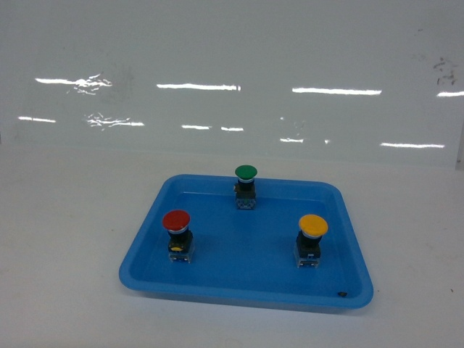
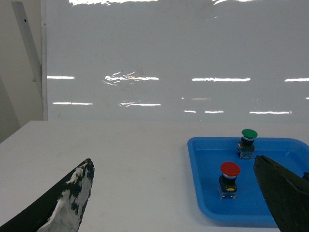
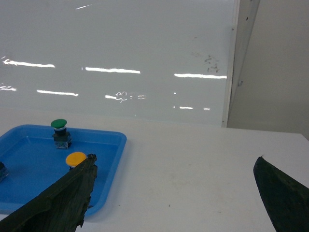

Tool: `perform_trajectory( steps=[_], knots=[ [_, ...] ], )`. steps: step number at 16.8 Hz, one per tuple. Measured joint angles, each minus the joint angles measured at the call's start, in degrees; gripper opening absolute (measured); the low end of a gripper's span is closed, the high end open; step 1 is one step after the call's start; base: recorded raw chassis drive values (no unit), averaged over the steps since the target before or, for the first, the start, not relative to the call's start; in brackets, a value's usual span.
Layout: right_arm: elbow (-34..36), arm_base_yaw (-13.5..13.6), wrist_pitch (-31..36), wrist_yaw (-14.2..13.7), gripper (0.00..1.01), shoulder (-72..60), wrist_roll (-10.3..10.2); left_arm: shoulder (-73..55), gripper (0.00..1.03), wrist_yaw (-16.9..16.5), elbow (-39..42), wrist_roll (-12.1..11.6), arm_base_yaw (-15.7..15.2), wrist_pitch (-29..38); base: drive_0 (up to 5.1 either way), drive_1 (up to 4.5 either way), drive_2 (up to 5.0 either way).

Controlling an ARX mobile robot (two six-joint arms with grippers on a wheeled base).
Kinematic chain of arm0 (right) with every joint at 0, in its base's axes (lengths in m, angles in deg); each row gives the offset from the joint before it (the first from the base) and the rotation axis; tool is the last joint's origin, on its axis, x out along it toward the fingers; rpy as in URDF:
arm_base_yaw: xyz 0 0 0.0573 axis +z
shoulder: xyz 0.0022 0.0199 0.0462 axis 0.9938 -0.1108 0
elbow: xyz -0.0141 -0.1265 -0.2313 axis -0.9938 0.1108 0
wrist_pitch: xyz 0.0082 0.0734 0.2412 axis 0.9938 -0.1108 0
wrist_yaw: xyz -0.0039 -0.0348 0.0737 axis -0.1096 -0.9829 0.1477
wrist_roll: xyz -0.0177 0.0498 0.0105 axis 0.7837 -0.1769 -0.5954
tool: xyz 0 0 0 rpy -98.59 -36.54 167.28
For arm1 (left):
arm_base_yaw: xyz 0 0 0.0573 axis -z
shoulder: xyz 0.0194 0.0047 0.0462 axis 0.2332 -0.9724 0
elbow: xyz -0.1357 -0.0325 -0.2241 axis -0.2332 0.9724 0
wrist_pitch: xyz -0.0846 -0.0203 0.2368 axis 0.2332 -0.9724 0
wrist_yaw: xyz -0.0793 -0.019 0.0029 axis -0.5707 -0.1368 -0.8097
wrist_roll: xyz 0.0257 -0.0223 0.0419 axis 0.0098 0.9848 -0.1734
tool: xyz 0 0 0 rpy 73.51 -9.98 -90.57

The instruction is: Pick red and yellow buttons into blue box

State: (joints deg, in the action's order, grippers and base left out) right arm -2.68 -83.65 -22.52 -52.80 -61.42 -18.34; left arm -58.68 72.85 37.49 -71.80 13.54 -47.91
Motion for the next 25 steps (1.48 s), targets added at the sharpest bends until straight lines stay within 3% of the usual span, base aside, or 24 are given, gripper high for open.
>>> perform_trajectory(
  steps=[16, 17, 19, 20, 22, 25],
  knots=[
    [0.0, 0.0, 0.0, 0.0, 0.98, 0.0, 0.0, 0.0, 0.98, 0.0, 0.0, 0.0, 0.0, 0.0, 0.0, 0.00, 0.0],
    [0.0, -0.6, 1.0, 0.9, 0.98, -0.3, -0.3, -0.4, 0.98, 0.3, 0.0, 0.0, 0.4, 0.8, 0.0, 0.00, 0.0],
    [0.0, -8.2, 12.6, 9.0, 0.98, -9.9, -0.9, -12.2, 0.98, 4.2, 0.0, 0.2, 5.1, 15.5, 0.0, 0.00, 0.0],
    [-0.1, -10.3, 19.7, 11.2, 0.98, -17.4, -1.0, -22.0, 0.98, 4.5, -0.1, 0.2, 6.5, 23.0, 0.0, 0.00, 0.0],
    [-1.3, -9.3, 31.7, 13.1, 0.98, -30.9, -1.0, -37.6, 0.98, 6.5, -1.6, 0.0, 7.5, 35.4, 0.0, 0.00, 0.0],
    [-5.9, -5.2, 46.6, 11.3, 0.98, -49.6, -0.6, -55.4, 0.98, 6.4, -7.1, -1.1, 9.2, 50.2, 0.0, 0.00, 0.0]
  ],
)
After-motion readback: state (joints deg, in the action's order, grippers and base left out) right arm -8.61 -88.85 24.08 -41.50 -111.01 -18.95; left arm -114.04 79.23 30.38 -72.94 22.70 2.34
